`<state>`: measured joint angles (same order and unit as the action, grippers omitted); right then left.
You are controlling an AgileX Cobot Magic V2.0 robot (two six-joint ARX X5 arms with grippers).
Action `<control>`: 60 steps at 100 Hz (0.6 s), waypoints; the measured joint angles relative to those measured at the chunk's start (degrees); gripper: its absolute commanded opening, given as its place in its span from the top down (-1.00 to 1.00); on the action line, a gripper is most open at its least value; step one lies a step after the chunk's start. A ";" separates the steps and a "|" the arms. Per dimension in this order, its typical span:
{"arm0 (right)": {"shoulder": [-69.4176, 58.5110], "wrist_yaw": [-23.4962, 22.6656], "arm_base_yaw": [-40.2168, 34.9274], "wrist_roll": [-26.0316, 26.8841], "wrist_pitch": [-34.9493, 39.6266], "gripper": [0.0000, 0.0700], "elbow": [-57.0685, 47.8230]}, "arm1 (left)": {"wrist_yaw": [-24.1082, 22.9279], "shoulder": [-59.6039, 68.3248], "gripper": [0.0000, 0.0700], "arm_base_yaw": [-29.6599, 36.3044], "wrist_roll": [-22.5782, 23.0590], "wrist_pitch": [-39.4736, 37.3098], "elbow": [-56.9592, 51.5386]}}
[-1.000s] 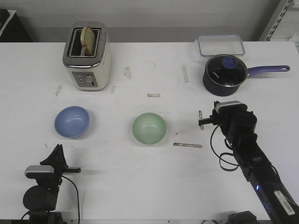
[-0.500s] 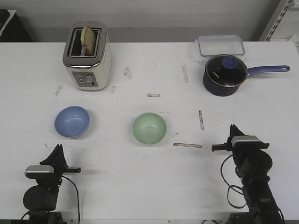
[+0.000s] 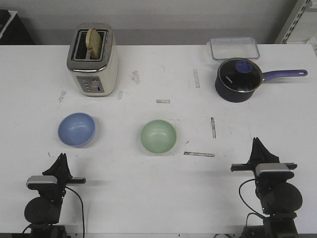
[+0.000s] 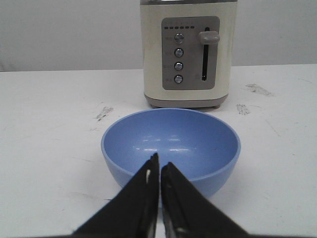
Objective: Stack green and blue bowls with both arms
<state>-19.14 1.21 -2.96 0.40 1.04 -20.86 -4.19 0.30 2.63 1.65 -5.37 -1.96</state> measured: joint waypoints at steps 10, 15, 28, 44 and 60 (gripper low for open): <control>1.38 0.11 0.00 0.00 -0.61 0.99 0.00 | 0.00 0.00 1.00 0.00 0.00 0.00 0.00; 1.92 0.13 0.00 0.00 -0.92 0.99 0.00 | 0.00 0.00 1.00 0.00 0.00 0.00 0.00; 2.62 0.13 0.00 0.00 -1.29 0.99 0.00 | 0.00 0.00 1.00 0.00 0.00 -0.31 0.00; 2.62 0.13 0.00 0.00 -1.31 0.99 0.00 | 0.02 0.00 1.00 0.00 -0.59 -2.69 0.00; 2.62 0.13 0.00 0.00 -1.31 0.99 0.00 | 0.00 0.04 1.00 0.00 -4.28 -3.08 -0.92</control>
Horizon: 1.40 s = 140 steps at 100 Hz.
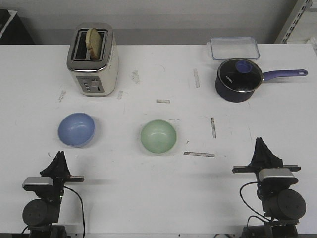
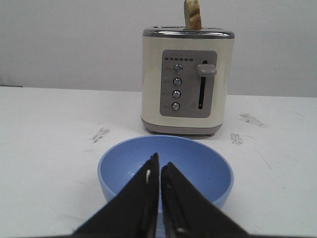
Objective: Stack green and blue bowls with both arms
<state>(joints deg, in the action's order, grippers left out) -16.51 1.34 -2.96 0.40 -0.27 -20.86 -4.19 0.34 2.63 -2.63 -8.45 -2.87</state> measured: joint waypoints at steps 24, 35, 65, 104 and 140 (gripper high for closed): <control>0.00 0.00 0.00 0.00 0.00 0.99 0.00 | 1.38 4.70 1.00 0.02 -1.18 9.16 -12.09; 0.00 0.00 0.00 0.00 0.00 0.99 0.00 | 1.51 10.23 1.00 0.02 -1.20 14.60 -18.88; 0.00 0.00 0.00 0.00 0.00 0.99 0.00 | 1.51 28.68 1.00 0.02 -1.44 26.93 -34.64; 0.00 0.00 0.00 0.00 0.00 0.99 0.00 | 1.81 51.30 1.00 0.02 -15.54 44.30 -50.27; 0.00 0.00 0.00 0.00 0.00 0.99 0.00 | 16.17 70.31 0.59 -6.47 -17.66 55.91 -67.91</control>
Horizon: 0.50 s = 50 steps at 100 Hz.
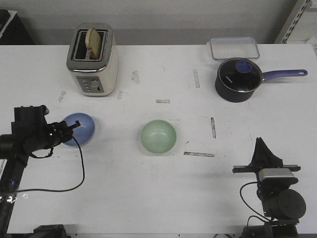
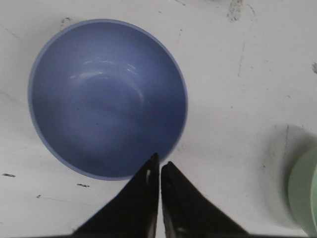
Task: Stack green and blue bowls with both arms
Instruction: 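Reach the left gripper to the light blue bowl and grasp its rim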
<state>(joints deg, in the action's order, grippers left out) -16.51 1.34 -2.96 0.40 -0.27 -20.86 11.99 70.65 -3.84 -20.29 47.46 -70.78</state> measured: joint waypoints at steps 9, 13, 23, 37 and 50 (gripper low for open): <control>0.00 0.00 0.00 0.00 0.00 0.99 0.00 | 0.02 3.82 0.29 -2.21 1.36 2.27 -3.15; 0.00 0.00 0.00 0.00 0.00 0.99 0.00 | 0.04 5.38 0.24 -3.17 2.27 3.21 -4.20; 0.00 0.00 0.00 0.00 0.00 0.99 0.00 | 0.39 8.57 0.12 -5.84 4.79 4.55 -5.11; 0.00 0.00 0.00 0.00 0.00 0.99 0.00 | 1.03 12.41 -0.33 -9.25 7.43 5.46 -5.11; 0.00 0.00 0.00 0.00 0.00 0.99 0.00 | 1.11 14.62 -0.36 -11.10 8.17 5.03 -5.11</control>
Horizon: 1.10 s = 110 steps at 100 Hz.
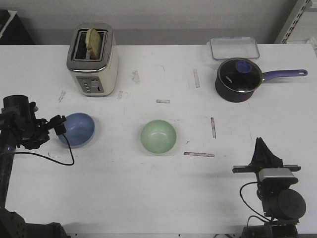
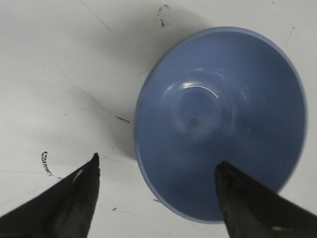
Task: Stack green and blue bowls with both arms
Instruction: 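Reach the left gripper to the light blue bowl and grasp its rim, then lift the blue bowl with the left gripper and lower it into the green bowl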
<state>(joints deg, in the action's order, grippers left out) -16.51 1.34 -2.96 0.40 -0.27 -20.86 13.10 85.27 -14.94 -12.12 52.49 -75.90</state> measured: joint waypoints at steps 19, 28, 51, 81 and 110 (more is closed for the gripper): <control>0.00 0.00 0.00 0.00 0.00 0.99 0.00 | 0.24 4.83 -0.35 -0.15 0.63 -1.88 0.00; 0.00 0.00 0.00 0.00 0.00 0.99 0.00 | 0.24 7.72 -0.22 -0.13 0.66 -2.95 0.00; 0.00 0.00 0.00 0.00 0.00 0.99 0.00 | 0.26 11.58 0.44 0.59 0.66 -5.16 0.00; 0.00 0.00 0.00 0.00 0.00 0.99 0.00 | 0.33 13.00 1.00 1.27 1.31 -5.20 0.00; 0.00 0.00 0.00 0.00 0.00 0.99 0.00 | 1.90 12.13 1.00 3.58 1.60 1.40 -4.52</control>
<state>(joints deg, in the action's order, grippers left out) -16.51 1.34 -2.96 0.40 -0.27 -20.86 15.00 97.41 -11.35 -10.52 53.89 -80.42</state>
